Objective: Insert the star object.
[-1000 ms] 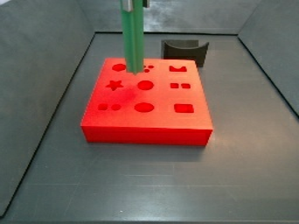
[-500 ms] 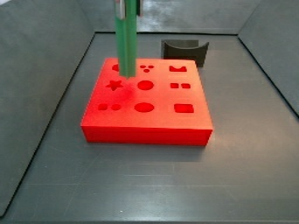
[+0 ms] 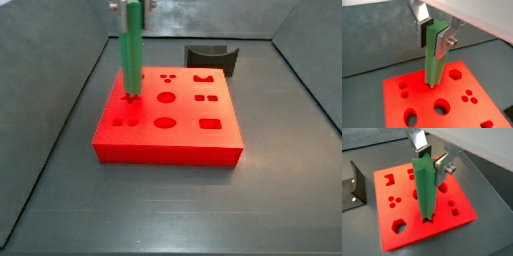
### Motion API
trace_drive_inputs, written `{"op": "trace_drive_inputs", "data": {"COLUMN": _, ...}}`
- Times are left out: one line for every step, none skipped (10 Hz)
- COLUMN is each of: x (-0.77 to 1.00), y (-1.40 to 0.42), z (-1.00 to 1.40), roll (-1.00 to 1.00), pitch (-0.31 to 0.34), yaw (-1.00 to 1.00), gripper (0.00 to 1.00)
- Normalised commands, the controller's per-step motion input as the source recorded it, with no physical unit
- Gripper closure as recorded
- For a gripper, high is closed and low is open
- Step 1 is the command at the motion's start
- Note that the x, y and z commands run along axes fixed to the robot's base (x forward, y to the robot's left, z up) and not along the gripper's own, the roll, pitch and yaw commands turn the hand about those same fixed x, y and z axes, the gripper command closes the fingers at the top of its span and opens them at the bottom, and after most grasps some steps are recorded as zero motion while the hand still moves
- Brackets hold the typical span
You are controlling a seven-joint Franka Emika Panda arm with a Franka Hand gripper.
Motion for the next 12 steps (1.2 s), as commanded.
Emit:
{"op": "trace_drive_inputs", "data": {"x": 0.0, "y": 0.0, "z": -0.03, "roll": 0.0, "pitch": -0.073, "yaw": 0.33, "gripper": 1.0}}
{"op": "trace_drive_inputs", "data": {"x": 0.12, "y": 0.0, "z": -0.05, "roll": -0.02, "pitch": -0.049, "yaw": 0.37, "gripper": 1.0}}
{"op": "trace_drive_inputs", "data": {"x": 0.18, "y": 0.0, "z": -0.04, "roll": -0.03, "pitch": -0.001, "yaw": 0.3, "gripper": 1.0}}
{"op": "trace_drive_inputs", "data": {"x": 0.2, "y": 0.0, "z": -0.07, "roll": -0.05, "pitch": -0.039, "yaw": 0.27, "gripper": 1.0}}
{"op": "trace_drive_inputs", "data": {"x": 0.0, "y": 0.0, "z": -0.08, "roll": -0.03, "pitch": -0.034, "yaw": 0.04, "gripper": 1.0}}
{"op": "trace_drive_inputs", "data": {"x": 0.0, "y": 0.0, "z": -0.05, "roll": -0.03, "pitch": -0.06, "yaw": 0.0, "gripper": 1.0}}
{"op": "trace_drive_inputs", "data": {"x": 0.0, "y": -0.01, "z": -0.08, "roll": 0.0, "pitch": -0.063, "yaw": 0.0, "gripper": 1.0}}
{"op": "trace_drive_inputs", "data": {"x": 0.0, "y": 0.0, "z": -0.09, "roll": 0.0, "pitch": -0.06, "yaw": 0.0, "gripper": 1.0}}
{"op": "trace_drive_inputs", "data": {"x": 0.0, "y": -0.04, "z": -0.1, "roll": 0.0, "pitch": -0.063, "yaw": 0.0, "gripper": 1.0}}
{"op": "trace_drive_inputs", "data": {"x": 0.15, "y": 0.0, "z": -0.22, "roll": 0.0, "pitch": -0.059, "yaw": 0.16, "gripper": 1.0}}
{"op": "trace_drive_inputs", "data": {"x": 0.0, "y": 0.0, "z": -0.28, "roll": 0.0, "pitch": -0.084, "yaw": 0.1, "gripper": 1.0}}
{"op": "trace_drive_inputs", "data": {"x": 0.0, "y": 0.0, "z": -0.28, "roll": 0.0, "pitch": -0.081, "yaw": 0.09, "gripper": 1.0}}
